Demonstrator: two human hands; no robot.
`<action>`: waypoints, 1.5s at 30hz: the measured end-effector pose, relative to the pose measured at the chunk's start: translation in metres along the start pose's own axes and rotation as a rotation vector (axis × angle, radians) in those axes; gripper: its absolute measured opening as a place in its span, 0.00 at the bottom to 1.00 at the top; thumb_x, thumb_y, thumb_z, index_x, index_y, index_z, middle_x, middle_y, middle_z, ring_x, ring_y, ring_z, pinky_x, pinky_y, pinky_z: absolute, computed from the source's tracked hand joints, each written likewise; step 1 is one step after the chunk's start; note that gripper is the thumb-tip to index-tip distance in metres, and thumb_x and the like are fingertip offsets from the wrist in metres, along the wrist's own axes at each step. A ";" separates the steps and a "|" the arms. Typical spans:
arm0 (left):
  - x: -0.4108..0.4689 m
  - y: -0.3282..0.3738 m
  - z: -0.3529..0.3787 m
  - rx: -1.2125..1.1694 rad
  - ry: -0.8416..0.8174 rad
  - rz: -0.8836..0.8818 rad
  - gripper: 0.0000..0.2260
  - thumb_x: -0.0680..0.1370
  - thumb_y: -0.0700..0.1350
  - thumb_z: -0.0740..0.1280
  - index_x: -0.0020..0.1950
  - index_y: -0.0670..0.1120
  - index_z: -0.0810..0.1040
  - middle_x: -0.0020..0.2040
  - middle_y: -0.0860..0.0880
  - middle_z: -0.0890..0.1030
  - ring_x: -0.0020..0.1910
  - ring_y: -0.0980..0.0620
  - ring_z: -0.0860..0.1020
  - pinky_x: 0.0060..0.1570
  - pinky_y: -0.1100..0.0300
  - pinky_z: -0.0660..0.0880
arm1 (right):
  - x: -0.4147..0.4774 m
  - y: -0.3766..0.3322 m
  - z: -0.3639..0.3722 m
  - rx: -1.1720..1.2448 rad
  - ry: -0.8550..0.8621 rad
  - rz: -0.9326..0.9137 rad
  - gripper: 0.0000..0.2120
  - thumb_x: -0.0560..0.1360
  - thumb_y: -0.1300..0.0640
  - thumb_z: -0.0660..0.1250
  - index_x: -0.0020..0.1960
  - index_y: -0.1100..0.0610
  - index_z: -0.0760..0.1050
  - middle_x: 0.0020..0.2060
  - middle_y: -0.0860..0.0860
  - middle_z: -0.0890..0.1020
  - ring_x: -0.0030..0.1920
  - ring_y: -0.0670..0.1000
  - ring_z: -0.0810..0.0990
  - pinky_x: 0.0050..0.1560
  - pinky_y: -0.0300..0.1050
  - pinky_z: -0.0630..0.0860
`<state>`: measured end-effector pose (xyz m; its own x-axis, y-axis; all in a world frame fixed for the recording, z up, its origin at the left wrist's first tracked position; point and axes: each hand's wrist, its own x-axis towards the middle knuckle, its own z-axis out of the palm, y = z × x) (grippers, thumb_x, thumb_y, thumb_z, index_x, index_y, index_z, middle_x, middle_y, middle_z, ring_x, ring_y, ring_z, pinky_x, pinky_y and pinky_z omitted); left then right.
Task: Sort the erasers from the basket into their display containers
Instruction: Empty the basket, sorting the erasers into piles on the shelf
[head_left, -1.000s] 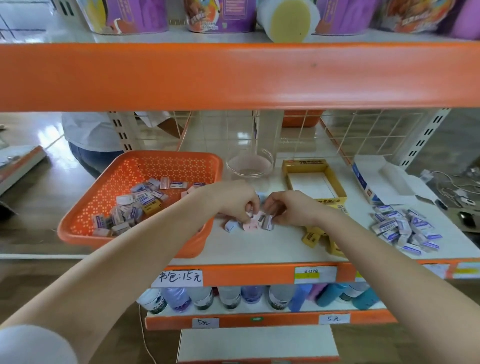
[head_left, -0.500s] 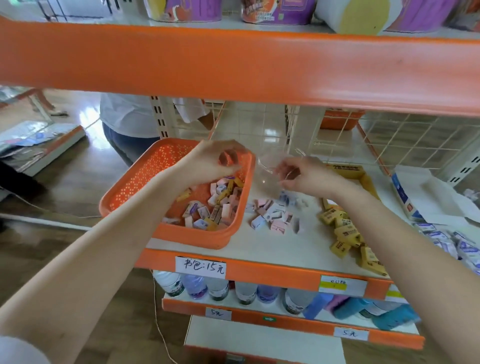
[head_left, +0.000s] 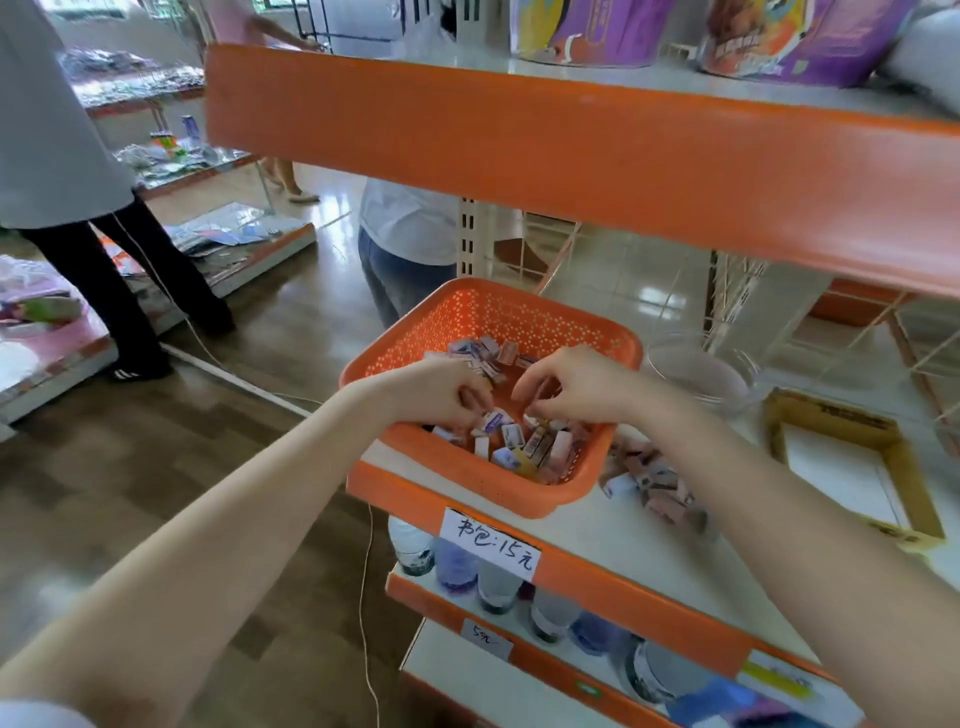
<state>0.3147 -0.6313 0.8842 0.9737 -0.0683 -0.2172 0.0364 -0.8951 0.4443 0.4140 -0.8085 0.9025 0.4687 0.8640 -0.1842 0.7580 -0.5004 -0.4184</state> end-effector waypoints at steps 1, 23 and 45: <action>-0.002 0.000 -0.001 -0.018 0.001 -0.004 0.11 0.75 0.40 0.67 0.56 0.49 0.81 0.45 0.56 0.82 0.42 0.59 0.80 0.48 0.64 0.77 | 0.003 -0.004 0.002 -0.010 -0.034 -0.016 0.12 0.73 0.58 0.69 0.55 0.51 0.80 0.45 0.41 0.79 0.44 0.37 0.77 0.39 0.24 0.69; -0.010 -0.020 -0.007 -0.092 -0.018 -0.129 0.09 0.77 0.42 0.65 0.54 0.52 0.81 0.46 0.57 0.81 0.42 0.62 0.77 0.42 0.69 0.71 | 0.019 -0.024 0.027 -0.036 -0.451 -0.108 0.16 0.71 0.56 0.68 0.58 0.49 0.74 0.55 0.49 0.78 0.53 0.51 0.77 0.56 0.50 0.74; -0.009 -0.023 0.000 -0.047 0.118 -0.104 0.07 0.78 0.45 0.65 0.54 0.50 0.81 0.48 0.56 0.82 0.42 0.63 0.77 0.41 0.73 0.69 | 0.022 -0.018 0.030 -0.010 -0.286 -0.020 0.17 0.68 0.55 0.71 0.56 0.47 0.74 0.52 0.44 0.77 0.51 0.47 0.76 0.54 0.47 0.76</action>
<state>0.3047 -0.6098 0.8757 0.9837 0.0783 -0.1618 0.1461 -0.8727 0.4658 0.3969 -0.7789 0.8792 0.3076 0.8540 -0.4196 0.7711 -0.4821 -0.4160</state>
